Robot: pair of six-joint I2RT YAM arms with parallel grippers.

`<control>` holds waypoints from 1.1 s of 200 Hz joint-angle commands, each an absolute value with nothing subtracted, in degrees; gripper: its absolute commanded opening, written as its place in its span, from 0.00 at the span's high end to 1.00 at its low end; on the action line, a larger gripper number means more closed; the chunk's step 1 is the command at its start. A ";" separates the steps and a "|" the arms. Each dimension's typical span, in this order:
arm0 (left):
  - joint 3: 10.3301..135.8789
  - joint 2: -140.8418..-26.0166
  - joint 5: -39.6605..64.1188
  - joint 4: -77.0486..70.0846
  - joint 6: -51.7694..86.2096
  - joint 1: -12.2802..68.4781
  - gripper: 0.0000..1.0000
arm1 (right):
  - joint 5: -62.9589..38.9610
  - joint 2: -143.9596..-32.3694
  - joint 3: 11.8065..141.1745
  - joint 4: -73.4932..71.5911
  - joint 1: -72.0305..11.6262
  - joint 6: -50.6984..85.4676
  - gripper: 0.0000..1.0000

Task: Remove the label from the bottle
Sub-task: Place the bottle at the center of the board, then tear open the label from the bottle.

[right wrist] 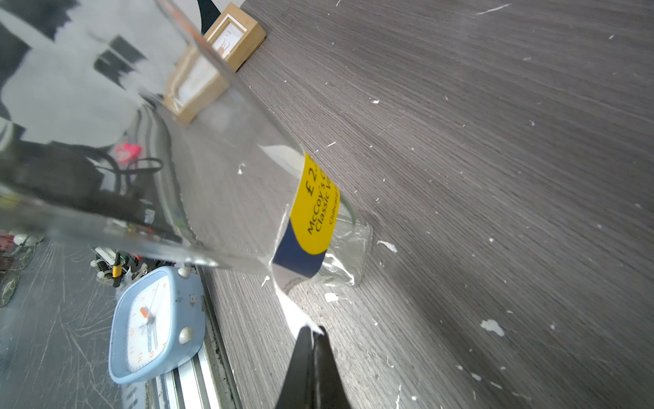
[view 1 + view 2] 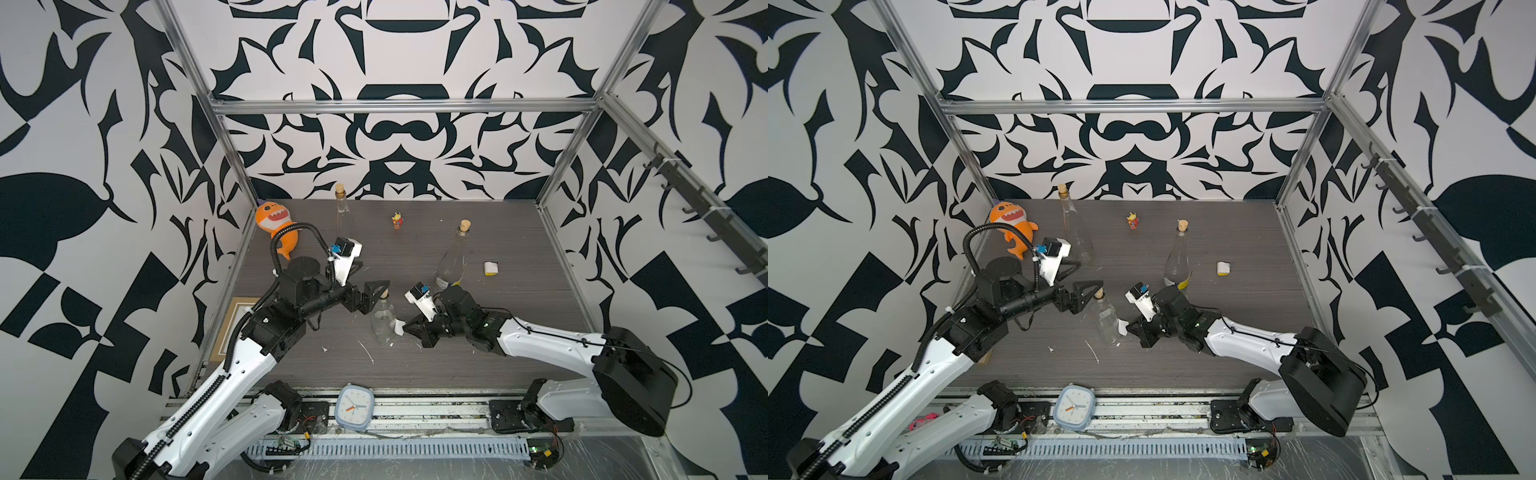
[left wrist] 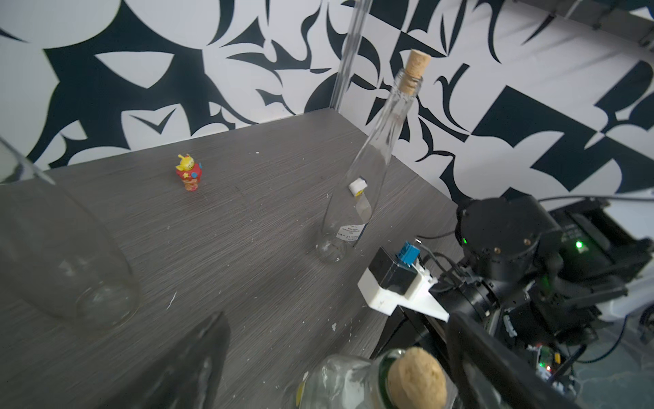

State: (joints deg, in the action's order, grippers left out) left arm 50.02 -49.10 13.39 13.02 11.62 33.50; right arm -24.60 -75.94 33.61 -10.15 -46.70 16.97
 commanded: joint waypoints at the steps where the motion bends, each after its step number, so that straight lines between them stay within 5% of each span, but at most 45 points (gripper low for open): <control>1: 50.67 -45.65 5.65 20.97 19.19 34.60 0.01 | -24.52 -74.35 33.31 -10.46 -46.50 17.10 1.00; 55: 47.29 -39.46 -14.93 20.33 21.26 46.36 0.01 | -24.62 -75.58 33.57 -11.13 -46.58 17.31 1.00; 119: 55.86 -56.07 -78.07 26.09 28.07 86.14 0.01 | -24.62 -75.76 32.88 -11.47 -46.57 17.33 1.00; 184: 77.63 -80.85 -78.54 101.48 108.29 87.19 0.01 | -25.43 -76.11 32.96 -11.70 -46.58 16.51 1.00; 220: 77.50 -83.66 -79.09 101.97 112.72 87.10 0.01 | -25.94 -75.98 32.87 -11.79 -46.53 16.26 1.00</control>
State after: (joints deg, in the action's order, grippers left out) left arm 77.76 -84.44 -75.66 81.34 94.13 87.02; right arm -25.10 -76.20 33.23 -10.63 -46.70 17.12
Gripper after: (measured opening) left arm 0.992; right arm 0.043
